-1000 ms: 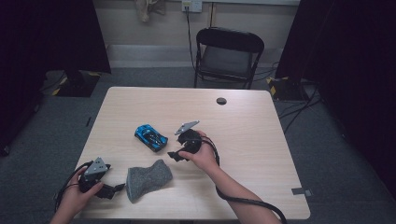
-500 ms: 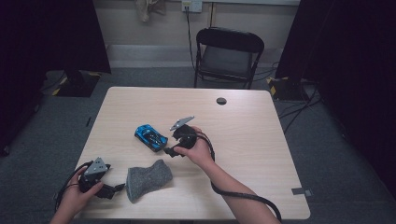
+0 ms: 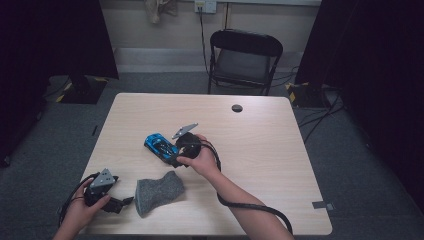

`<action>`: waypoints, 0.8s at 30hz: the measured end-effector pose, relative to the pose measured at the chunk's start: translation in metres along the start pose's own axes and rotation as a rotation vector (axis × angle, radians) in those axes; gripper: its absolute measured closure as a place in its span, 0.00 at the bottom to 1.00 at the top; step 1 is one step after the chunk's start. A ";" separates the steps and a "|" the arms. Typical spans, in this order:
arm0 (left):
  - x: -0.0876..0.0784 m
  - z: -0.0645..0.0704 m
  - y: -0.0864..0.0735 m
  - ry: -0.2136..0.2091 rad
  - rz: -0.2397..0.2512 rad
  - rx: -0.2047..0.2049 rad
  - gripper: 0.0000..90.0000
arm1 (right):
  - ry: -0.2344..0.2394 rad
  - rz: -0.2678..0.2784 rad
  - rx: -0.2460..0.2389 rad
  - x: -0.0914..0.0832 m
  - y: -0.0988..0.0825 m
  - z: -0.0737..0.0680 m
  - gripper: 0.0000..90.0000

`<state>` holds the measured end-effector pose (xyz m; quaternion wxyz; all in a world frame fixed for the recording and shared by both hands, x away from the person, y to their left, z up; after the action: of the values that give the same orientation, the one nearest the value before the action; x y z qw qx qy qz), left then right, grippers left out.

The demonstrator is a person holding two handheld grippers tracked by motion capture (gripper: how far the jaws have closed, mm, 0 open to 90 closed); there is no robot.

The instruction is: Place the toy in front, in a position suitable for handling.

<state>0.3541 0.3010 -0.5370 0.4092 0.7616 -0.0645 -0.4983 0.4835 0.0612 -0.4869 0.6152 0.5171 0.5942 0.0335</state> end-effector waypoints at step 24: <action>0.000 0.000 0.000 -0.001 0.000 0.002 0.00 | -0.039 0.018 0.034 0.035 0.018 -0.007 0.14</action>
<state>0.3542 0.3012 -0.5370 0.4085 0.7617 -0.0654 -0.4987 0.4990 0.0969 -0.4976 0.6175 0.5335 0.5777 0.0186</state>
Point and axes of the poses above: each handheld gripper's, and its own axes: x roughly forward along the jaws, y roughly out of its top, z roughly to its right, the point moved 5 cm from there along x, roughly forward along the jaws, and after that the axes turned 14 degrees about x, right-handed, at the moved point
